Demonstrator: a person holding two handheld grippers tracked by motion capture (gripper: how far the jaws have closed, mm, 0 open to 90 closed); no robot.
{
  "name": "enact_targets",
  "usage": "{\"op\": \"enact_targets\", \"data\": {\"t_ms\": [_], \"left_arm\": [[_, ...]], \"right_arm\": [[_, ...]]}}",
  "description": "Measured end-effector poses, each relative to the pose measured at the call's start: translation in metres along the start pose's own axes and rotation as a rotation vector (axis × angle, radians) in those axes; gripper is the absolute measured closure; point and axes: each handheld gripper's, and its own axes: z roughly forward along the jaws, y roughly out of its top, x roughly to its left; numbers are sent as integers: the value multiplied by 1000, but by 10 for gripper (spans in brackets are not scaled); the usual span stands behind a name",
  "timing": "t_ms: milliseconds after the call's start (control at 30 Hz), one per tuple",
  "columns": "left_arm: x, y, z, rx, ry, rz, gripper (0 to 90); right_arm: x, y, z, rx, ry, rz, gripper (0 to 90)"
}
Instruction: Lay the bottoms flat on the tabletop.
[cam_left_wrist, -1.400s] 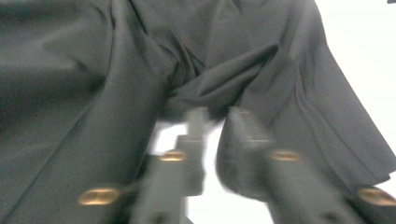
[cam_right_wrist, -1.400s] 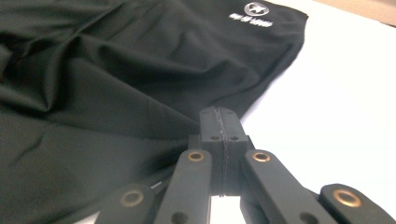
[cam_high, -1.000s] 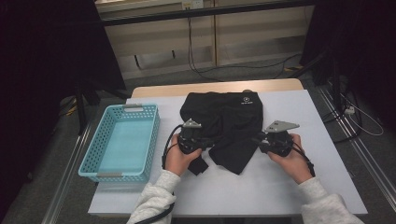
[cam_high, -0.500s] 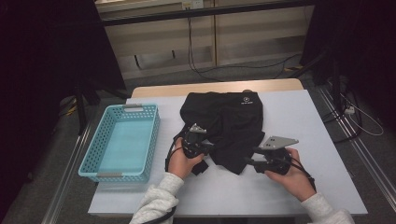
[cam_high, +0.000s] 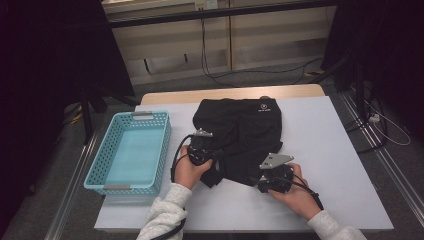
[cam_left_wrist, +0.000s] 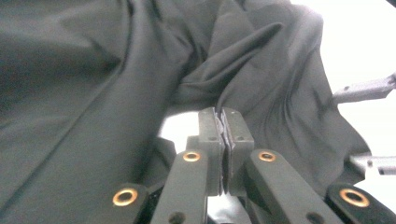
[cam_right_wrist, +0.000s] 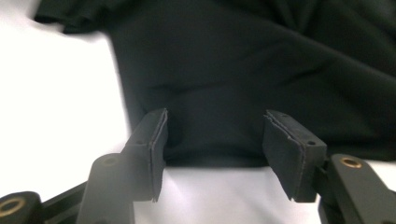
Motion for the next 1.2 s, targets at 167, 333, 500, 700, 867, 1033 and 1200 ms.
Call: {"op": "enact_targets", "data": {"t_ms": [167,333,500,700,867,1033,1200], "left_arm": [[4,-2,4,5,4,-11,880],[6,0,3,11,13,-10,881],[6,0,7,29,5,-12,880],[2,0,9,27,6,-4,880],[5,-4,9,28,0,-20,880],[5,-6,8,25,-3,-12,879],[6,-6,9,23,-5,-20,877]], "right_arm": [[-16,-5,-4,4,-9,67,590],[-34,-13,-20,14,-78,122,643],[-44,-21,-35,-32,-71,175,620],[-27,-11,-20,-13,10,114,640],[-23,0,3,-5,17,114,643],[-26,10,16,-21,25,130,619],[-28,14,26,-35,20,149,536]]}}
